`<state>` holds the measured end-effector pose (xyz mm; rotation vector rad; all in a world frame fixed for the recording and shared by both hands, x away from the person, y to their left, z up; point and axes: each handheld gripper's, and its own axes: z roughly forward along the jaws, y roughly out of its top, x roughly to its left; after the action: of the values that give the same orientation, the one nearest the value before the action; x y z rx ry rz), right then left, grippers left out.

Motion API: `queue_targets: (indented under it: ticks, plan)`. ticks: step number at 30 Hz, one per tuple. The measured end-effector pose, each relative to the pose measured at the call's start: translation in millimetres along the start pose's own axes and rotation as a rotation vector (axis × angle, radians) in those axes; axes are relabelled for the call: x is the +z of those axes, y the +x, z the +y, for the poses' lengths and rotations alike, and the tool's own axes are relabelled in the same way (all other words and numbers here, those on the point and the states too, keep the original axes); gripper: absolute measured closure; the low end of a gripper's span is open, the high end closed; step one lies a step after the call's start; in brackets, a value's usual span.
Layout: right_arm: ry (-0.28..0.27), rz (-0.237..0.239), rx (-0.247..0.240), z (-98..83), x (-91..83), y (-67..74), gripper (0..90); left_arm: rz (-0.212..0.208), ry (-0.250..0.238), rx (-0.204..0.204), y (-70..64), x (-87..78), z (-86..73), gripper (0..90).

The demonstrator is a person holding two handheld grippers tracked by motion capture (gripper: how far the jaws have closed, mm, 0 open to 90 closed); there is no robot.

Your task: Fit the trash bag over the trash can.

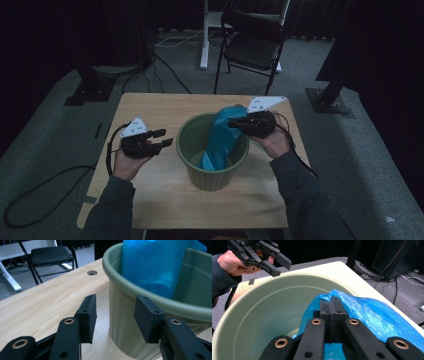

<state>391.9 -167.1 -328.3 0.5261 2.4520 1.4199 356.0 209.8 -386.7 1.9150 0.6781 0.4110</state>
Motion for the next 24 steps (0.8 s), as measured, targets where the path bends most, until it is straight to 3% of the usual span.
queue_targets:
  ticks: [8, 24]
  plan:
    - [-0.001, 0.004, -0.012, 8.0, 4.5, 0.7, 90.0, -0.035, -0.018, 0.016, -3.4, -0.6, 19.8, 48.7]
    - [0.010, 0.005, -0.027, 23.9, 18.7, 4.7, 90.0, -0.084, 0.011, 0.066, -23.3, 22.3, 44.3, 42.6]
